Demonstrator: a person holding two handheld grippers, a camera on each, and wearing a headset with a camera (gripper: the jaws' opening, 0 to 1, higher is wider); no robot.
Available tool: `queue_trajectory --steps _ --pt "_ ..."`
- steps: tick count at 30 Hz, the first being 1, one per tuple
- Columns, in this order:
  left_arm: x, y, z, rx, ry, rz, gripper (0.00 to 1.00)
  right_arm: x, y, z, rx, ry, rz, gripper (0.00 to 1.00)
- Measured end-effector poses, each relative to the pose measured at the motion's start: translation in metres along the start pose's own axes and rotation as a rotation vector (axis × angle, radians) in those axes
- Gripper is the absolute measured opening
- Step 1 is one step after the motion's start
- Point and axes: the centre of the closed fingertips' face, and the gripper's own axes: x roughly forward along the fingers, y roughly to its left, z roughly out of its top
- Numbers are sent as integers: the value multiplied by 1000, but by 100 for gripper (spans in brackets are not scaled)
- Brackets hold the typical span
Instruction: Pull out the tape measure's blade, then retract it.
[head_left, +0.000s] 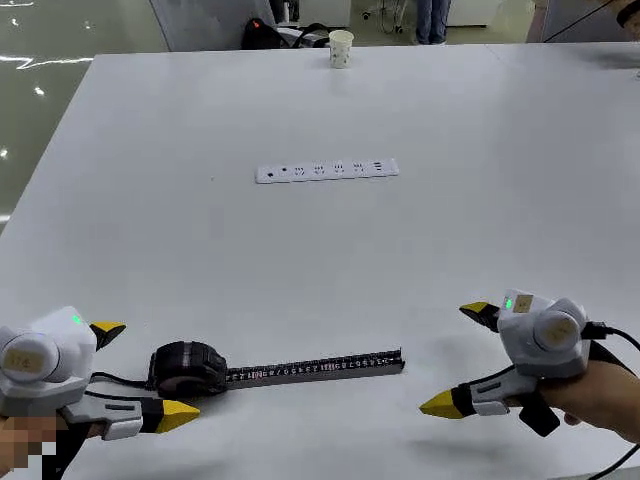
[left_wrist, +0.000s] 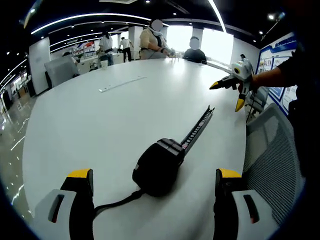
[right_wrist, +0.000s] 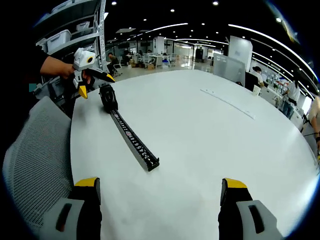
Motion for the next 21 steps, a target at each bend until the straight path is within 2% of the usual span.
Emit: queue_trajectory --steps 3,6,8,12,21 --pt "-4 -1 -7 -19 -4 14 99 -9 2 -5 35 -10 -5 99" --pt "-8 0 -10 -24 -27 31 99 -17 2 -9 37 -25 -29 99" --pt "-11 0 -10 -51 -44 32 99 -22 2 -12 45 -32 -39 99" --pt "-16 2 -14 -62 -50 51 99 -30 4 -20 61 -29 -50 99" --pt "-21 -1 -20 -88 -76 77 99 -37 5 -30 73 -21 -57 99"
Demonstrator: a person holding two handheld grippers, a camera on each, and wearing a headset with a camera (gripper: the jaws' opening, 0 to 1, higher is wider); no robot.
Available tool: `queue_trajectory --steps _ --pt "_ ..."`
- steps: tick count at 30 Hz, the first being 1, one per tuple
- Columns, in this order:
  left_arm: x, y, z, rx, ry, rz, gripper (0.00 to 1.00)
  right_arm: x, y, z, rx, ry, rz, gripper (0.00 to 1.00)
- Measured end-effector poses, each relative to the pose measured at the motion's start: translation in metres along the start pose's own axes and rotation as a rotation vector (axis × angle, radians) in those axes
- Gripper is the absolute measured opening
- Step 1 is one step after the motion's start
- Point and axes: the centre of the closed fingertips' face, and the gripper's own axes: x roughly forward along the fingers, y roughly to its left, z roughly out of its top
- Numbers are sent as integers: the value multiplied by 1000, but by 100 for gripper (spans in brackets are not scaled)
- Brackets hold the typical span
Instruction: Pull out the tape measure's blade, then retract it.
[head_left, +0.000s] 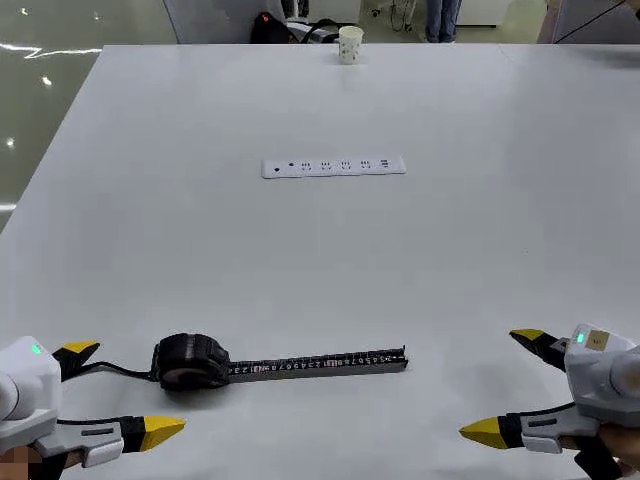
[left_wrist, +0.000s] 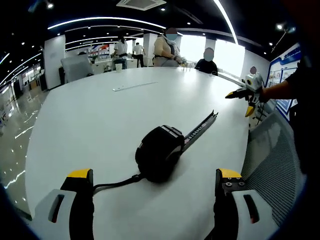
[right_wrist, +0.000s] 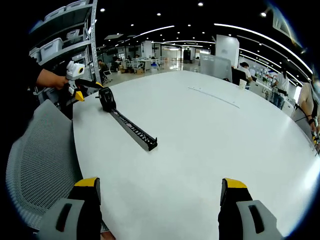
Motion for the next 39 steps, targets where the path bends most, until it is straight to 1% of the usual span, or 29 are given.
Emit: queue_trajectory --steps 5,7,10,13,15,18,25,30,39 --pt "-5 1 -5 -5 3 -6 99 -3 -2 -6 1 5 -3 99" --pt "-6 3 -8 -1 4 -5 99 -5 -2 -3 -28 -13 -4 99" --pt "-7 4 -11 14 1 -9 99 -7 0 -3 -32 -20 -2 99" --pt "-9 4 -16 25 4 -15 99 -8 1 -9 -27 -11 -6 99" --pt "-10 2 -18 27 3 -23 99 -9 3 -11 -30 -14 -5 99" --pt "-11 3 -22 24 16 -21 99 -10 6 -17 -35 -1 -6 99" --pt "-15 2 -22 9 12 -22 99 -14 7 -17 -19 -5 -20 99" --pt "-14 3 -22 17 15 -24 99 -14 6 -19 -13 3 -25 99" --pt "-12 2 -20 1 8 -21 99 -13 5 -21 -6 16 -30 99"
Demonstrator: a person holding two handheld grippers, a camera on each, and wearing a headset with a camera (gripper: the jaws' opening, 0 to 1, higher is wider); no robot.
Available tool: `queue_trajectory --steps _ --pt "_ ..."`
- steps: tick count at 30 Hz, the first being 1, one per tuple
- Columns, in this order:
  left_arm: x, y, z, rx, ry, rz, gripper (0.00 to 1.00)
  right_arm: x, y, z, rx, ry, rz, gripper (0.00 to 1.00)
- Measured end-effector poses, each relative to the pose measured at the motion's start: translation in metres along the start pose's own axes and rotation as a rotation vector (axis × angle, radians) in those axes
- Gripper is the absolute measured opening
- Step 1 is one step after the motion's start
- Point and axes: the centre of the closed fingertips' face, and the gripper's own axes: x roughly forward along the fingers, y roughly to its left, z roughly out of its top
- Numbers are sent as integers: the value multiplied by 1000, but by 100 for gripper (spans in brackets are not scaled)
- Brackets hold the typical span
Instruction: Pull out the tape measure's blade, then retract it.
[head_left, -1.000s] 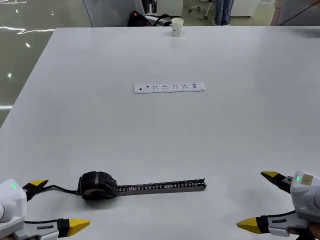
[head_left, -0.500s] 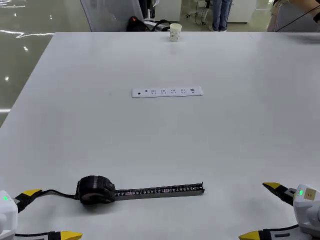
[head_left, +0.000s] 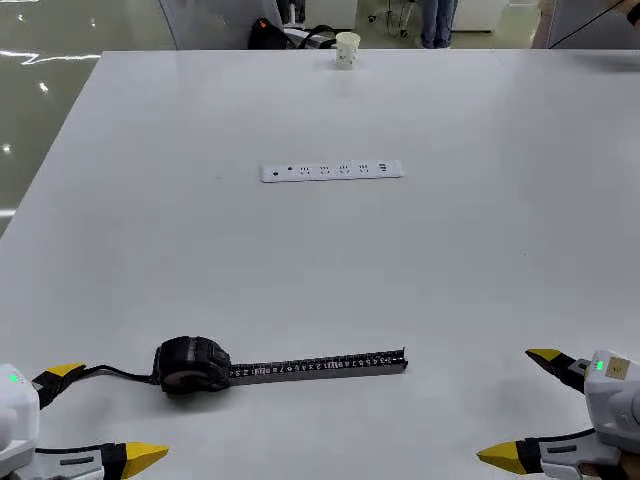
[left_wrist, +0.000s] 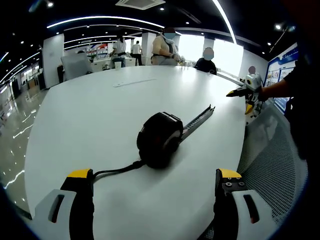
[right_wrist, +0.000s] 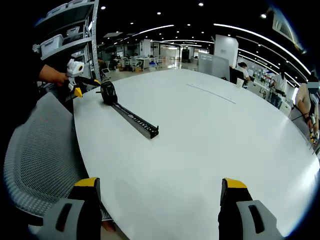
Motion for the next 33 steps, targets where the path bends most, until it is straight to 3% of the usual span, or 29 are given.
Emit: queue_trajectory --steps 11,19,21,27,33 --pt "-1 5 3 -28 6 36 99 -2 -2 3 3 3 5 99" --pt "2 2 17 -51 -29 44 99 -1 -4 10 4 2 7 99" --pt "3 4 18 -48 -18 59 99 -1 -5 11 1 4 9 99" --pt "5 -2 28 -47 -24 57 99 2 -6 19 -23 19 30 99" --pt "12 -9 29 -51 -4 58 99 7 -7 25 -46 46 48 99"
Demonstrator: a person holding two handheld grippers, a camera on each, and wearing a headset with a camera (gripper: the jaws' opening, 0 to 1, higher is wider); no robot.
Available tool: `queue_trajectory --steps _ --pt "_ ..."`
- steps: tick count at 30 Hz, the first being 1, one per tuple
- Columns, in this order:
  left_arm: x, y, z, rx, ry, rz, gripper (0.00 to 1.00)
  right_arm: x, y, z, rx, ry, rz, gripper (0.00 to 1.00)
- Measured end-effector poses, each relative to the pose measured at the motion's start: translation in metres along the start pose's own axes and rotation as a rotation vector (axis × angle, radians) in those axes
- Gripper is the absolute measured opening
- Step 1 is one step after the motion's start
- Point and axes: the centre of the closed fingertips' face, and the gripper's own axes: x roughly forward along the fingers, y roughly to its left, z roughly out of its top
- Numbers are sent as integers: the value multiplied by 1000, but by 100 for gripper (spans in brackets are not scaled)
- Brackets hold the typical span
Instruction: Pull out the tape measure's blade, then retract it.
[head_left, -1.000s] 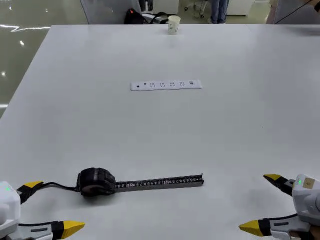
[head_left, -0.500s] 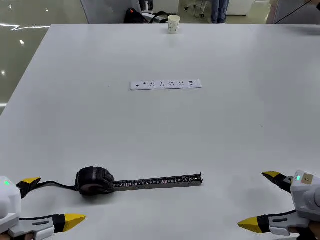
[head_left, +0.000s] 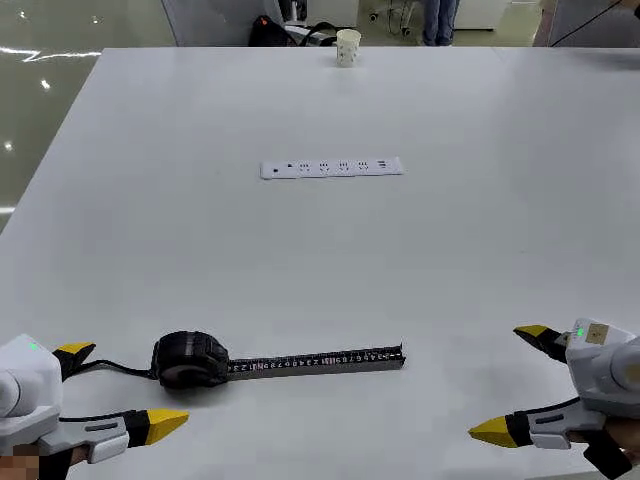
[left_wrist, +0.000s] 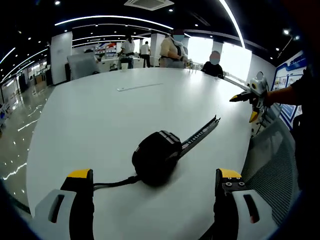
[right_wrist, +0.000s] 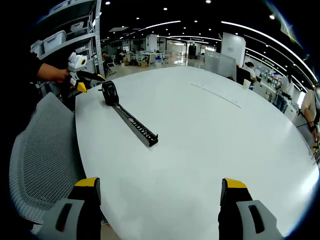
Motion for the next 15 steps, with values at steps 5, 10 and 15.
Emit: queue_trajectory --steps 5,10,15 --pt "6 -7 -2 -8 33 1 99 3 -1 6 -19 26 22 99" --pt "11 -15 -2 2 51 -4 99 7 -2 15 -50 41 43 99" --pt "16 -15 3 -10 39 14 99 11 -4 23 -94 59 65 99"
